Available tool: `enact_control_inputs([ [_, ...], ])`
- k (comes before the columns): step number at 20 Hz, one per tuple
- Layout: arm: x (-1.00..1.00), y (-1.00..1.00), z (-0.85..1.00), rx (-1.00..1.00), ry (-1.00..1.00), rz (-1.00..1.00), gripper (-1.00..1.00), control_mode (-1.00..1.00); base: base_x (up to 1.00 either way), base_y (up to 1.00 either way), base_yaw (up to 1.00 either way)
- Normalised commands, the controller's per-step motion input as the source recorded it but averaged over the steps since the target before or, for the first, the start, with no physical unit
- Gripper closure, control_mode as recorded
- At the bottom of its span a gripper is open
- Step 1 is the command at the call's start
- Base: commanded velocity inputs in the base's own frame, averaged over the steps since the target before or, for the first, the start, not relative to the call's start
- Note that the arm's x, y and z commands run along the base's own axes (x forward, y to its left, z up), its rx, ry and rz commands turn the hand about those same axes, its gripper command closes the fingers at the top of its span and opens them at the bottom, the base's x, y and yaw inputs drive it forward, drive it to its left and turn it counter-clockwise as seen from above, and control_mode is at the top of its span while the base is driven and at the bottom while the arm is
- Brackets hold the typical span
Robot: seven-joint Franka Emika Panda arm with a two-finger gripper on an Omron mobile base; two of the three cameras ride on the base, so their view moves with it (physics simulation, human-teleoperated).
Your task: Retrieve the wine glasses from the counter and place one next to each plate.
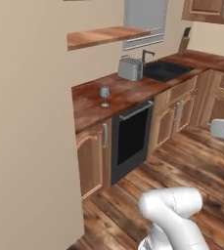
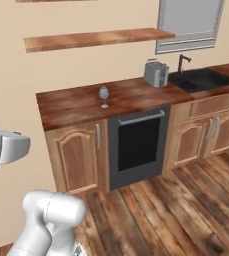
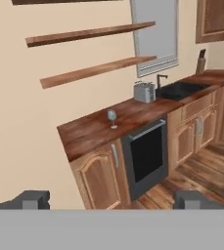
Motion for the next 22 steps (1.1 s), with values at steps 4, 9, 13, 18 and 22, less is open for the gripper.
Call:
enact_control_inputs([
  [4,0.00,0.00,0.00,0.00,0.00,0.00,-1.00,1.00,1.00,-0.96,0.31],
  [9,0.00,0.00,0.00,0.00,0.00,0.00,-1.00,1.00,0.68,-0.73,0.58],
  [13,0.00,0.00,0.00,0.00,0.00,0.00,-1.00,1.00,0.33,-0.75,0.58],
  [18,0.00,0.00,0.00,0.00,0.00,0.00,-1.00,1.00,0.00,-0.74,0.59],
  [22,0.00,0.00,0.00,0.00,0.00,0.00,-1.00,1.00,0.12,-0.76,0.43],
])
